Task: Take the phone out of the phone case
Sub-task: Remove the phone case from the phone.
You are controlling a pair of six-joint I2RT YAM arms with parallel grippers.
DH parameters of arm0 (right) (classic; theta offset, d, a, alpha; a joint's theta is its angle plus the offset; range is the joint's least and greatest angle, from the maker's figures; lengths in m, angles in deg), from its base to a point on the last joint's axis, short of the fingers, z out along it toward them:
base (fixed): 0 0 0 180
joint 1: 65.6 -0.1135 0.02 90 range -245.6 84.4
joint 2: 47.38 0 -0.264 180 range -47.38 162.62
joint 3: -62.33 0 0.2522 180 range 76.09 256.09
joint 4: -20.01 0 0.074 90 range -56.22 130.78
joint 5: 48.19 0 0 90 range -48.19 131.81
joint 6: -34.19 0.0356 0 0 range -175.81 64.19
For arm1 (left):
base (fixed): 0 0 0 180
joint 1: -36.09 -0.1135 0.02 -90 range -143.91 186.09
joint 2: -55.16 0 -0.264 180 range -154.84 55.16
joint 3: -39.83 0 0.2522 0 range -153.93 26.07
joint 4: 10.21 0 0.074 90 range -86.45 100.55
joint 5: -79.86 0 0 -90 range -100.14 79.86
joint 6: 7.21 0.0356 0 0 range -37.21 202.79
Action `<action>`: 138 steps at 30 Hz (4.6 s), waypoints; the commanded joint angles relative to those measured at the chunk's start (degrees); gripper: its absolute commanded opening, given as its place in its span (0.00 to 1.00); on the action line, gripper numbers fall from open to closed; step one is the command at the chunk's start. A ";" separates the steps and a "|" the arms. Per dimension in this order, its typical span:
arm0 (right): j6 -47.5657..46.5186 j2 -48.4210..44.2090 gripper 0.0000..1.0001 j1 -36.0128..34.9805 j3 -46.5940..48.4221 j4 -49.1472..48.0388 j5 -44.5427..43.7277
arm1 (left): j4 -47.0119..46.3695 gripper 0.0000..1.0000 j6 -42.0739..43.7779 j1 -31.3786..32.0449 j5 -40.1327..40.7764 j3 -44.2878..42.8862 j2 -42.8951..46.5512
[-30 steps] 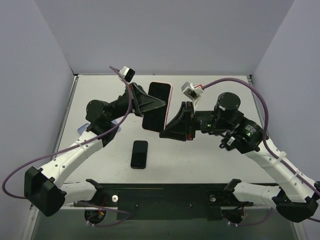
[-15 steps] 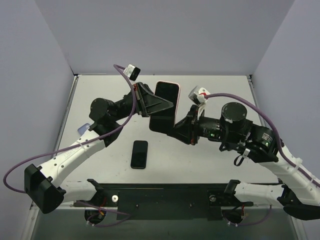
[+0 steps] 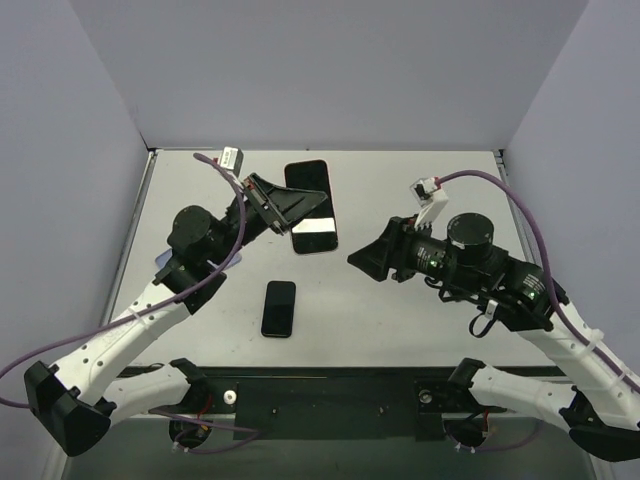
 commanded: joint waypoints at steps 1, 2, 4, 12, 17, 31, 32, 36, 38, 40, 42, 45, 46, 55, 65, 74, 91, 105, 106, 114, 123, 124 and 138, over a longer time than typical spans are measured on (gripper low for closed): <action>11.91 -5.15 0.50 3.15 -1.88 -6.75 7.98 | -1.98 0.00 2.64 -0.92 3.16 -1.81 4.21; 13.40 -4.89 0.49 3.85 -1.88 -8.24 10.17 | -1.98 0.00 2.64 -1.01 2.90 -1.90 3.95; 15.96 -4.45 0.47 3.94 -1.71 -11.92 12.73 | -1.80 0.00 2.55 -0.92 2.72 -1.99 3.69; 24.32 -2.43 0.39 4.03 -3.55 -25.13 18.28 | -1.45 0.00 2.55 -1.01 2.37 -2.87 3.16; 23.97 -0.76 0.39 4.56 -4.17 -25.13 18.45 | -2.68 0.00 1.76 -1.09 1.75 -2.69 2.81; 23.35 1.00 0.39 5.44 -6.45 -25.84 17.14 | -7.16 0.00 -1.58 -0.13 0.17 -2.43 1.84; 22.83 1.35 0.39 5.52 -6.54 -25.57 16.44 | -8.21 0.00 -1.84 0.13 0.17 -2.34 1.66; 20.01 3.02 0.39 5.52 -5.57 -20.91 14.06 | -10.50 0.00 -3.07 1.28 -0.53 -2.78 0.96; 20.01 3.90 0.39 5.44 -5.75 -21.53 13.80 | -11.03 0.00 -3.16 2.07 -0.62 -3.13 0.78; 20.01 5.04 0.38 5.52 -5.40 -22.23 13.97 | -11.73 0.00 -3.16 2.77 -0.62 -3.39 0.61; 19.74 5.83 0.38 5.44 -4.70 -22.67 14.06 | -12.17 0.00 -3.51 3.47 -0.80 -3.57 0.35; 19.92 6.71 0.38 5.52 -3.91 -23.20 14.14 | -13.31 0.00 -4.56 4.09 -0.89 -3.13 0.17; 19.83 7.15 0.38 5.61 -3.21 -23.20 14.15 | -13.92 0.00 -4.92 4.35 -0.80 -2.95 0.08; 23.08 10.40 0.33 5.70 -2.85 -29.53 17.66 | -16.39 0.00 -6.68 5.32 -1.24 -2.60 -1.50; 14.56 10.85 0.31 5.61 -1.18 -11.78 6.94 | -13.94 0.00 -3.96 6.29 -1.24 -4.18 -0.71; 20.17 11.82 0.29 6.40 -2.14 -21.78 13.34 | -16.22 0.00 -4.22 8.31 -1.41 -4.71 -2.56; 42.32 10.15 0.00 9.39 -9.26 -54.32 23.12 | 4.95 0.39 8.99 8.31 -0.73 -6.54 1.39; 60.35 5.49 0.00 13.70 -14.19 -62.14 20.74 | 9.27 0.62 18.98 8.40 11.85 2.94 9.84; 60.87 5.49 0.00 13.70 -14.36 -62.31 20.65 | 10.32 0.61 19.68 8.40 12.03 2.24 9.75; 59.30 3.20 0.00 13.70 -15.24 -59.77 20.30 | 11.56 0.68 21.09 8.31 12.48 -1.02 7.03; 57.63 3.11 0.00 14.05 -15.68 -57.65 19.68 | 5.76 0.77 20.65 8.40 6.77 -0.23 6.67; 57.80 3.11 0.00 14.14 -15.94 -57.83 19.60 | 6.02 0.77 20.74 8.40 6.85 -0.49 6.76; 58.51 1.36 0.00 14.05 -15.50 -57.92 19.68 | 14.10 0.58 22.68 7.87 12.11 -4.18 5.18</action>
